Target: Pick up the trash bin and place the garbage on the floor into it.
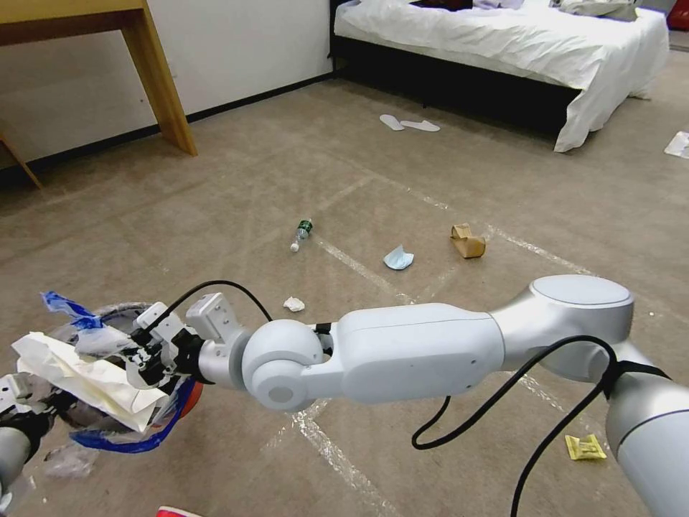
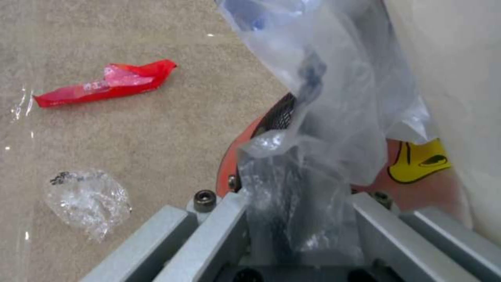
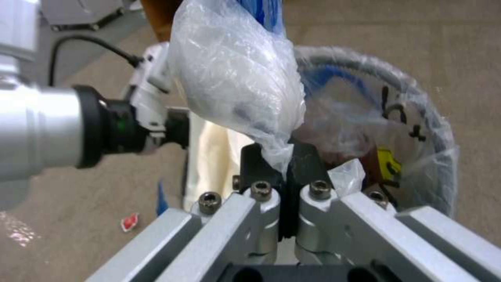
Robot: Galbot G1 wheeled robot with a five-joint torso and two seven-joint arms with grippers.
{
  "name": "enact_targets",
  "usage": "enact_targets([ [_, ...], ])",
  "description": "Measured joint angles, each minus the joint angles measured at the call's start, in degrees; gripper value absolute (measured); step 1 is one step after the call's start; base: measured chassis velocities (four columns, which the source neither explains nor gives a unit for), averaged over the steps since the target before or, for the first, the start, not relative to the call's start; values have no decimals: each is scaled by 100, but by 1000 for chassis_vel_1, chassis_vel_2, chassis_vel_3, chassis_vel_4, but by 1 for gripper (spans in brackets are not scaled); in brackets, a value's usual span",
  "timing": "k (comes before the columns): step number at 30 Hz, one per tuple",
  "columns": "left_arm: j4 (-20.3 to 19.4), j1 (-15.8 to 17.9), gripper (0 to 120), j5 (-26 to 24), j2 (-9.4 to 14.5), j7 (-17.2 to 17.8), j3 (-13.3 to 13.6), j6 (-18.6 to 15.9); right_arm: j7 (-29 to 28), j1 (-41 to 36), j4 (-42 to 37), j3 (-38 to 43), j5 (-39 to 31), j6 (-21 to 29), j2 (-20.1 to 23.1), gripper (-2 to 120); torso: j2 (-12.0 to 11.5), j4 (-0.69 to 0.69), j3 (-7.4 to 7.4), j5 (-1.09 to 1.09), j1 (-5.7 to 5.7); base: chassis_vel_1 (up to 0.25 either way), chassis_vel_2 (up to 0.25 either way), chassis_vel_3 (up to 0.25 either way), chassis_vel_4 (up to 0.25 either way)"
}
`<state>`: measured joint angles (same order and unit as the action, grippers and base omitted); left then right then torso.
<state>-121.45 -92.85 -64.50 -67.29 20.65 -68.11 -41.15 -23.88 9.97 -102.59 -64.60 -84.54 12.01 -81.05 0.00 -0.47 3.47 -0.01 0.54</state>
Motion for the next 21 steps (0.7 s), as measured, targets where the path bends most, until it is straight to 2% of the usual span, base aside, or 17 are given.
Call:
enact_targets([
  [16, -5, 15, 0, -2, -16, 5, 5, 0, -186, -223, 267, -107, 176, 65, -237, 0, 0, 0, 0, 1, 0, 0, 0, 0, 0],
  [18, -5, 14, 0, -2, -26, 6, 5, 0, -180, -229, 327, -115, 210, 45, -283, 2, 0, 0, 0, 1, 0, 0, 0, 0, 0],
  [19, -8, 12, 0, -1, -34, 5, 5, 0, -175, -243, 397, -127, 246, 18, -332, 9, 0, 0, 0, 1, 0, 0, 0, 0, 0],
  [21, -17, 6, 0, 0, -43, 5, 3, 0, -158, -282, 593, -156, 363, -57, -427, 14, 0, 0, 0, 1, 0, 0, 0, 0, 0],
])
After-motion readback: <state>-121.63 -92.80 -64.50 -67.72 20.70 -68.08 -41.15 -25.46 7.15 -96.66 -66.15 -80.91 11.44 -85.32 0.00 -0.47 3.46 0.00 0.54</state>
